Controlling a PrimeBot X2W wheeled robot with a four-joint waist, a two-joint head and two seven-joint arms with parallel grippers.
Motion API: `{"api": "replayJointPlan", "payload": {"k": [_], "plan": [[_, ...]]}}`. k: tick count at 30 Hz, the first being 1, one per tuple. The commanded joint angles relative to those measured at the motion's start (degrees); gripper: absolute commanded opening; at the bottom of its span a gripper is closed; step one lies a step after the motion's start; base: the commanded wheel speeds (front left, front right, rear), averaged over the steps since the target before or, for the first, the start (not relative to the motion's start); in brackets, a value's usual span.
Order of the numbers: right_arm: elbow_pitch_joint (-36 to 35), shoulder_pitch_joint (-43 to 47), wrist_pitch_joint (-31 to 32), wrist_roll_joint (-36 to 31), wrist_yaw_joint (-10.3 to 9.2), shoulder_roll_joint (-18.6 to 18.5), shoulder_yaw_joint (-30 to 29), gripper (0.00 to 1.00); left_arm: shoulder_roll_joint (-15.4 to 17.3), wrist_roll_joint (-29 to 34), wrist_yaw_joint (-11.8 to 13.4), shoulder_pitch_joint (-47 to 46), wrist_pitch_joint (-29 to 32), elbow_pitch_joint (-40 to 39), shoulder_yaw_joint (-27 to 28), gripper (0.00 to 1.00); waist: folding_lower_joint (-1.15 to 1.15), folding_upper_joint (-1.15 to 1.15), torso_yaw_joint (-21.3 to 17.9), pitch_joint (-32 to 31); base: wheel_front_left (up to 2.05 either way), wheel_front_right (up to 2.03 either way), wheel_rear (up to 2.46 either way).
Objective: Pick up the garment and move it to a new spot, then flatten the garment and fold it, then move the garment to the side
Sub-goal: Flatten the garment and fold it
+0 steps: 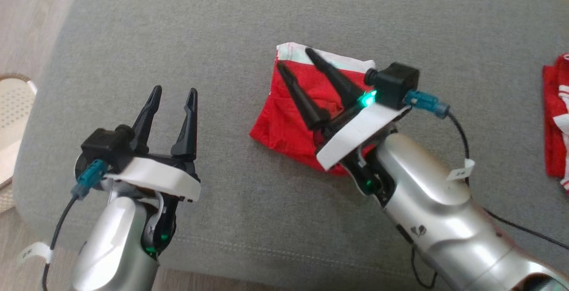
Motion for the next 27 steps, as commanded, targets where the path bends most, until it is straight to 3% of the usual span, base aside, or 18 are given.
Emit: {"api": "replayJointPlan", "payload": {"k": [1,6,9,15,21,27], "plan": [[-2.2,-1.2,-1.0,-0.2,-0.05,1.2,-0.1,1.0,1.6,-0.3,0.1,-1.6,-0.7,-1.7,2.2,1.0,0.0,0.0,-0.6,-0.2,0.0,0.0,0.0],[-3.5,-0.1,-3.2,-6.6,-0.05,1.2,-8.7,1.0,2.4,-0.1,0.7,-0.8,-0.7,-2.1,2.5,1.0,0.0,0.0,-2.6,-1.0,0.0,0.0,0.0],[-5.8,4.7,-2.7,-14.7,-0.05,1.1,-19.9,1.0,3.2,0.0,1.2,0.0,-0.6,-2.8,2.9,1.0,0.0,0.0,-4.1,-1.7,0.0,0.0,0.0],[-16.0,15.4,2.4,-25.1,-0.05,0.4,-34.4,1.0,4.6,0.4,2.0,1.4,-0.4,-4.5,3.2,1.0,0.0,0.0,-5.7,-2.8,0.0,0.0,0.0],[-27.1,25.3,8.6,-30.8,-0.05,0.6,-41.4,1.0,5.8,1.1,2.6,2.4,-0.4,-6.6,3.3,1.0,0.0,0.0,-6.5,-3.2,0.0,0.0,0.0],[-32.4,29.7,11.7,-31.7,-0.05,0.9,-42.9,1.0,6.6,1.5,3.0,2.8,0.0,-7.7,3.1,1.0,0.0,0.0,-6.6,-3.3,0.0,0.0,0.0]]}}
